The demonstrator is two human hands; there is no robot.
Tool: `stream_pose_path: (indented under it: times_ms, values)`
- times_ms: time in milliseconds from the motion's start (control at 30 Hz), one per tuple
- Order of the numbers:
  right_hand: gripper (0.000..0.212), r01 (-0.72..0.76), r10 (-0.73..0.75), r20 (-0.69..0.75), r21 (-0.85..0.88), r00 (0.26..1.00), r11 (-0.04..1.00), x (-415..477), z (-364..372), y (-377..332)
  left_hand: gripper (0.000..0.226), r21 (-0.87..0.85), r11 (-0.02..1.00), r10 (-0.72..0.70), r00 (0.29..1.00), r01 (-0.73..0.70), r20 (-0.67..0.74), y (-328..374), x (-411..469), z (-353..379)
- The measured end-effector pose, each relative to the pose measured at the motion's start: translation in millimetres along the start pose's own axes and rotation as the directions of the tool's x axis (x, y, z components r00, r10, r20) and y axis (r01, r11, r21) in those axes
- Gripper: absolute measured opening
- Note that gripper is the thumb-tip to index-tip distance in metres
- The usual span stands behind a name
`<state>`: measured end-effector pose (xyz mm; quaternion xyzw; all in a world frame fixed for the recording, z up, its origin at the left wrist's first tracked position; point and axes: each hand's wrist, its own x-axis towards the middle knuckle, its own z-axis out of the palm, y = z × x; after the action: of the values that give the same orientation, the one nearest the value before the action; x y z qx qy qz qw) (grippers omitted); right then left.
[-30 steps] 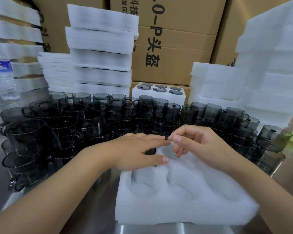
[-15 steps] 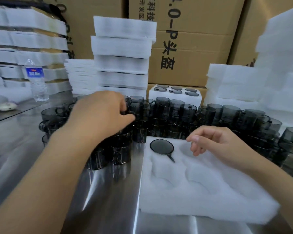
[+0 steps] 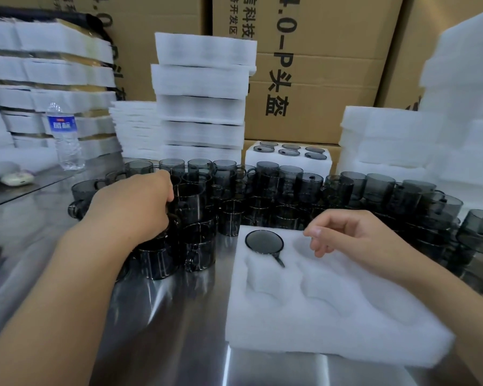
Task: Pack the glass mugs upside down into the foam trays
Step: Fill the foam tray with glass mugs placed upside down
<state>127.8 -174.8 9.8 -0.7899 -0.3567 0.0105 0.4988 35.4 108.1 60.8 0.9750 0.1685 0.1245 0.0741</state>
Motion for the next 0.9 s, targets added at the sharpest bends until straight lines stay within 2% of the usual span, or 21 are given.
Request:
stream_pose_path:
  times_ms: [167, 267, 333, 467, 567, 633, 700, 833, 900]
  values:
    - [0.029, -0.008, 0.008, -0.001, -0.01, 1.0, 1.0, 0, -1, 2, 0.034, -0.014, 0.997, 0.076, 0.991, -0.078, -0.109, 10, -14, -10]
    - [0.026, -0.02, 0.02, -0.01, -0.017, 1.0, 1.0, 0, -1, 3, 0.035, -0.044, 0.971, 0.219, 0.942, -0.237, -0.253, 33, -26, -18]
    - [0.022, -0.03, 0.03, -0.048, 0.016, 0.998, 0.999, 1, -1, 1, 0.037, -0.106, 0.923, 0.327, 0.9, -0.369, -0.289, 52, -28, -19]
    - [0.05, -0.127, 0.174, -0.144, 0.29, 0.974, 0.949, 8, -4, -1, 0.038, -0.304, 0.737, 0.567, 0.797, -0.604, -0.208, 99, -19, -4]
    - [0.045, -0.172, 0.234, -0.092, 0.439, 0.968, 0.882, 10, -7, -3, 0.048, -0.255, 0.663, 0.686, 0.707, -0.704, -0.17, 130, -6, 21]
    - [0.051, -0.198, 0.261, -0.063, 0.491, 0.963, 0.849, 12, -7, -5, 0.053, -0.217, 0.636, 0.723, 0.67, -0.741, -0.169, 137, 4, 36]
    - [0.048, -0.207, 0.272, -0.056, 0.51, 0.961, 0.835, 12, -11, -1, 0.054, -0.215, 0.602, 0.733, 0.639, -0.769, -0.234, 140, 11, 50]
    - [0.031, -0.187, 0.241, -0.042, 0.51, 0.97, 0.84, 11, -13, 5, 0.047, -0.333, 0.494, 0.698, 0.594, -0.804, -0.399, 135, 15, 72]
    - [0.028, -0.179, 0.231, -0.036, 0.521, 0.972, 0.835, 11, -13, 6, 0.051, -0.417, 0.45, 0.655, 0.609, -0.79, -0.447, 133, 17, 79]
